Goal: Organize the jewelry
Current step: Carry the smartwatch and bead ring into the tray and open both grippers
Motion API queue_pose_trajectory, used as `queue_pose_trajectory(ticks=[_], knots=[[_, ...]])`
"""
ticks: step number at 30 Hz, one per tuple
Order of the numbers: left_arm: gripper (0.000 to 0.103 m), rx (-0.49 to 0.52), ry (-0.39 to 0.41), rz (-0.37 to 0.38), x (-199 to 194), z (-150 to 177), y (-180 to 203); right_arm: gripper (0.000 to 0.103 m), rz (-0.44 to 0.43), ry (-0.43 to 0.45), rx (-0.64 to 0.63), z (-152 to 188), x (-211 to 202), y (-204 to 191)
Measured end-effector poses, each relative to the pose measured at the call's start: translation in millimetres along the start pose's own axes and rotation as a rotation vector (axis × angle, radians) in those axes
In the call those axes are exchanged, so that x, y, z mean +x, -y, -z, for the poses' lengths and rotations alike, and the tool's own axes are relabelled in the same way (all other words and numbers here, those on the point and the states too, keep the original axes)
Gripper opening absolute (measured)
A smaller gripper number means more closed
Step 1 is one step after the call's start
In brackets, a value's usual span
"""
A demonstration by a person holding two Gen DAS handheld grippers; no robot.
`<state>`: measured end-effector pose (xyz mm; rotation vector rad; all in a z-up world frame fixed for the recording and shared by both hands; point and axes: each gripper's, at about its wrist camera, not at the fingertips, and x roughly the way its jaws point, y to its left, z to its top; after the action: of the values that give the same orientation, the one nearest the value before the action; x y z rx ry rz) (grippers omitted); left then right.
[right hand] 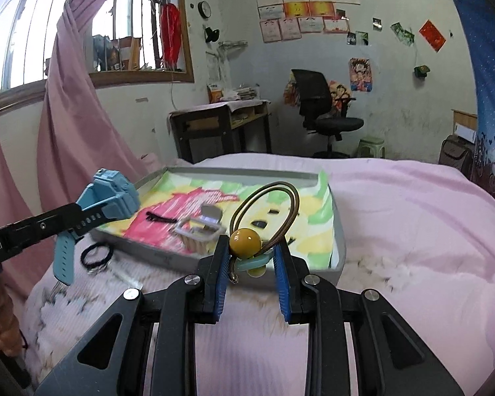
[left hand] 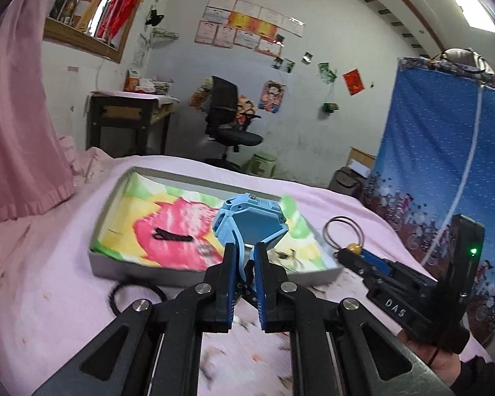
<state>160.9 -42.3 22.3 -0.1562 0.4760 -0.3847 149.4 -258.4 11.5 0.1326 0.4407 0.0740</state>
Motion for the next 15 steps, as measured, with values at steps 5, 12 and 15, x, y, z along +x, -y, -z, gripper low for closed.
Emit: queue_pose_trajectory(ticks=[5, 12, 15], knots=[[0.011, -0.019, -0.009, -0.048, 15, -13, -12, 0.023, -0.003, 0.016, 0.047, -16, 24, 7], [0.011, -0.035, -0.076, -0.135, 44, -16, -24, 0.023, -0.019, -0.069, 0.060, -14, 60, 8], [0.011, -0.039, -0.110, -0.175, 57, -15, -28, 0.023, -0.029, -0.114, 0.064, -9, 73, 9]])
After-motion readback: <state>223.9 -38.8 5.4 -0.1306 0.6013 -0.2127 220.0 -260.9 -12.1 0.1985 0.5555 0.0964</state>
